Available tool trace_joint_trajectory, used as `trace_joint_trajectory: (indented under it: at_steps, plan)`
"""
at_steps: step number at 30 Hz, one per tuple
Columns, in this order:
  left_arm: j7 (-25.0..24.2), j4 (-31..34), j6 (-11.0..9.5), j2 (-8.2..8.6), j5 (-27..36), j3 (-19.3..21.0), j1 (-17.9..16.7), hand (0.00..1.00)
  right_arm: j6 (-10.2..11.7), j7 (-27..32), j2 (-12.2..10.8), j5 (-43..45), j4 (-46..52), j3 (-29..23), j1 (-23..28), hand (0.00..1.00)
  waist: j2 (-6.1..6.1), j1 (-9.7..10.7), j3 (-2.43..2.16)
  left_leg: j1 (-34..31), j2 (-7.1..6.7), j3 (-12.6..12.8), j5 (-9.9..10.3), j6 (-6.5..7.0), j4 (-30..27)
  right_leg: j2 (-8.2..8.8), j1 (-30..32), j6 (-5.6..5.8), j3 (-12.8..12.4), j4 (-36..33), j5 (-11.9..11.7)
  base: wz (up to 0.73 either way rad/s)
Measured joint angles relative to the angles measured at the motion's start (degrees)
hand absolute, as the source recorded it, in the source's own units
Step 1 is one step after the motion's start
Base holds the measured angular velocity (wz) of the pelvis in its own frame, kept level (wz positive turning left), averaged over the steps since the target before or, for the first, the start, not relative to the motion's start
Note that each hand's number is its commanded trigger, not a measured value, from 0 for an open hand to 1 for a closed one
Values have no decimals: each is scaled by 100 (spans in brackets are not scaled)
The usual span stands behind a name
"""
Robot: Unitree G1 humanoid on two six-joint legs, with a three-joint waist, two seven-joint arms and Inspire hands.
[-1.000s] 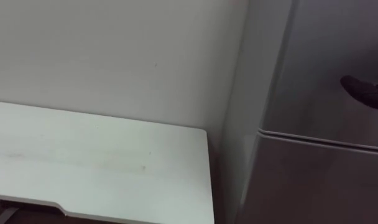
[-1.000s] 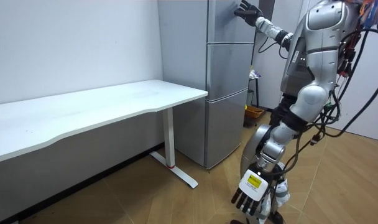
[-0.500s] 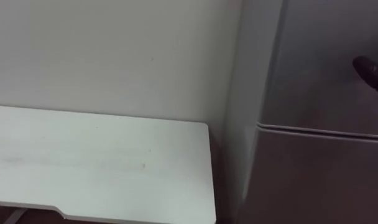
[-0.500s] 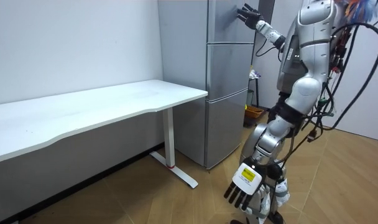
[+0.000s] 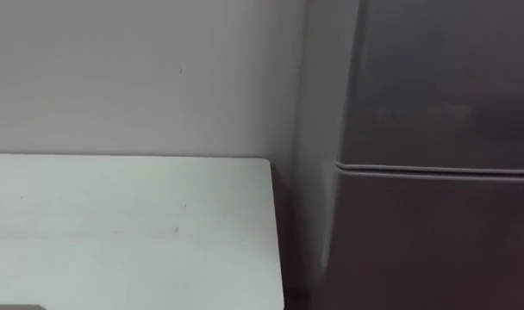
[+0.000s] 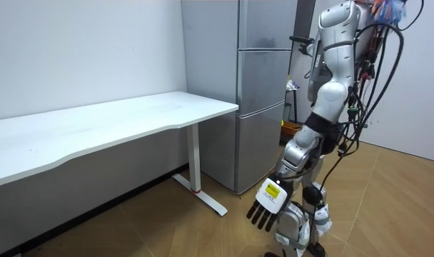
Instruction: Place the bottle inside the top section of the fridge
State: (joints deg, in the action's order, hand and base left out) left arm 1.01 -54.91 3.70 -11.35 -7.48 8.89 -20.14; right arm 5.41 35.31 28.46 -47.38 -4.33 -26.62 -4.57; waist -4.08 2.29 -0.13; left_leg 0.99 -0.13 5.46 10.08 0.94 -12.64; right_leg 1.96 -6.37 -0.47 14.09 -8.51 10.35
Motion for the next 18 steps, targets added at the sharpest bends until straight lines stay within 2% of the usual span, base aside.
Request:
trace_joint_trajectory:
  at_steps: [3, 8, 14, 18]
  plan:
    - [0, -26, -44, 7, 1, 0, -28, 0, 34, 91, -169, -195, -236, -128, 282, 0, 25, 49, 2, 66, -2, 15, 29, -2, 17, -1, -68, 8, -15, 39, 15, -1]
    - [1, -27, -116, 62, 51, 4, -20, 0, 153, 259, -318, -247, -616, -179, 728, 0, 78, 67, 8, 77, -5, 50, 34, 1, 62, -1, -52, 17, -68, 48, 28, -3]
    - [0, -35, -120, 150, 322, 40, 39, 0, 233, 263, -916, -455, -1649, -212, 1095, 0, 107, 71, 9, 104, -4, 98, 34, 1, 109, -5, -33, 16, -146, 50, 29, -4]
    - [0, -26, -141, 187, 358, 39, 41, 0, 242, 302, -1244, -874, -2428, -158, 1321, 0, 198, 71, 5, 147, -20, 102, 41, 8, 144, 6, -64, 35, -157, 50, 57, -2]
